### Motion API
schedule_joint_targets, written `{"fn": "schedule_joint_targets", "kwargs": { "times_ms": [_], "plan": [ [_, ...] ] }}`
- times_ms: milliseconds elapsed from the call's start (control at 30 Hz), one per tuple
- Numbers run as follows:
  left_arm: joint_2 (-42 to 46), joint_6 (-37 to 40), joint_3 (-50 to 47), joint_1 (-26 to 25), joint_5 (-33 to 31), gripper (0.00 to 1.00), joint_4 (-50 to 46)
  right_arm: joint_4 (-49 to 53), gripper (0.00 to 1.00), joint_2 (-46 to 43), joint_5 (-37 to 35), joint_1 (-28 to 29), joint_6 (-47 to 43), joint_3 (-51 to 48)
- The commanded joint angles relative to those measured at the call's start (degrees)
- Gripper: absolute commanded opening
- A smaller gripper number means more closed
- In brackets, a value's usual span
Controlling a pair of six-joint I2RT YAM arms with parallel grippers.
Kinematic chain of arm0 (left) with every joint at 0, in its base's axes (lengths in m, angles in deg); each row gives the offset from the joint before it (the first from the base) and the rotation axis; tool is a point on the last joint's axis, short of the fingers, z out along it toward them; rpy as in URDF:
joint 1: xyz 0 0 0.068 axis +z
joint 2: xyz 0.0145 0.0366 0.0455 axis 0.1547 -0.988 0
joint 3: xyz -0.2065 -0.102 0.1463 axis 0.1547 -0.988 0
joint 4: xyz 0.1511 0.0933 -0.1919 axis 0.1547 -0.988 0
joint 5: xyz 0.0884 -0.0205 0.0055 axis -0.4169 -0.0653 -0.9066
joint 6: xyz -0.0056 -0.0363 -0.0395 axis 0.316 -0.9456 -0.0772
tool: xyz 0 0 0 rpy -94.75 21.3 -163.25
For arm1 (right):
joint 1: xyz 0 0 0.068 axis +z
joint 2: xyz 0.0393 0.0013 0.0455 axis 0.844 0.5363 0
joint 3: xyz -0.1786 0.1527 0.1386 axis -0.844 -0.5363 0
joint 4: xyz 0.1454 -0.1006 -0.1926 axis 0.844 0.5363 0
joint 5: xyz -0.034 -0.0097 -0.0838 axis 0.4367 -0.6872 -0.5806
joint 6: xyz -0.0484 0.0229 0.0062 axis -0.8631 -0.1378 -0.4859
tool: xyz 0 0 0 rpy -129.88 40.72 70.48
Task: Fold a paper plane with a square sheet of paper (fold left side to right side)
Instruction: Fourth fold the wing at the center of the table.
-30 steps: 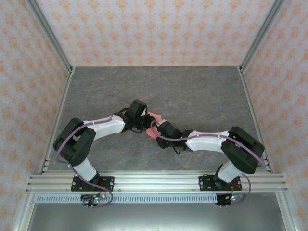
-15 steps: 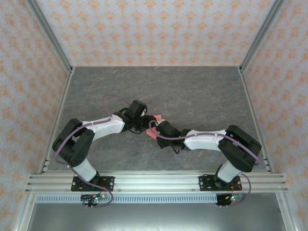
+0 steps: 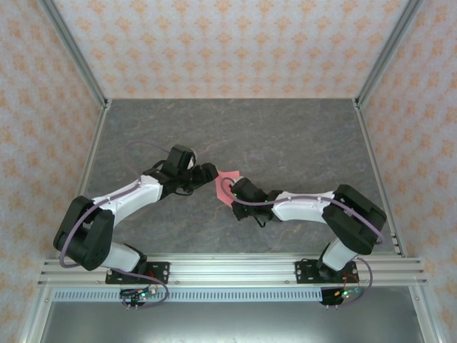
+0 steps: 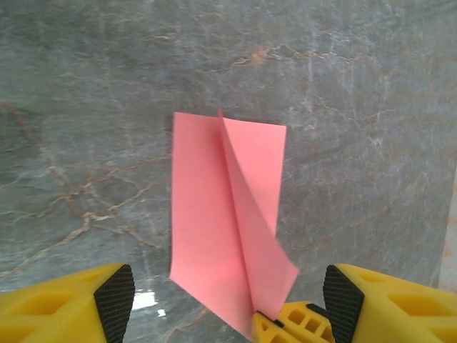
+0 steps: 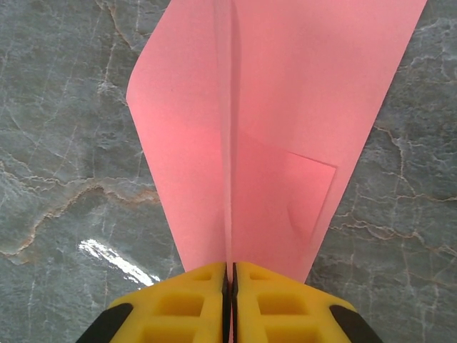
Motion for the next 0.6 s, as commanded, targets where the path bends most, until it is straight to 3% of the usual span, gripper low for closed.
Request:
{"fn": "schedule_joint_targets", "kwargs": {
  "times_ms": [0,167,567],
  "plan": [
    [0.64,0.73,-1.72,0.22,1.29,0.7,0.92,0.23,0.11,-0.18,2.53,-1.06,1.34,0.52],
    [-2.59,-0.8,-2.24,-0.98,5.79,0.55,6.51,-3.93,0.11,-1.93,10.89,-4.94,2.64,-1.97],
    [-12.78,-1.19,4.14,-7.44,5.81,0.49,8.53,-6.54,0.11,-1.93,19.28,-9.7,4.0,-4.34]
  ]
}}
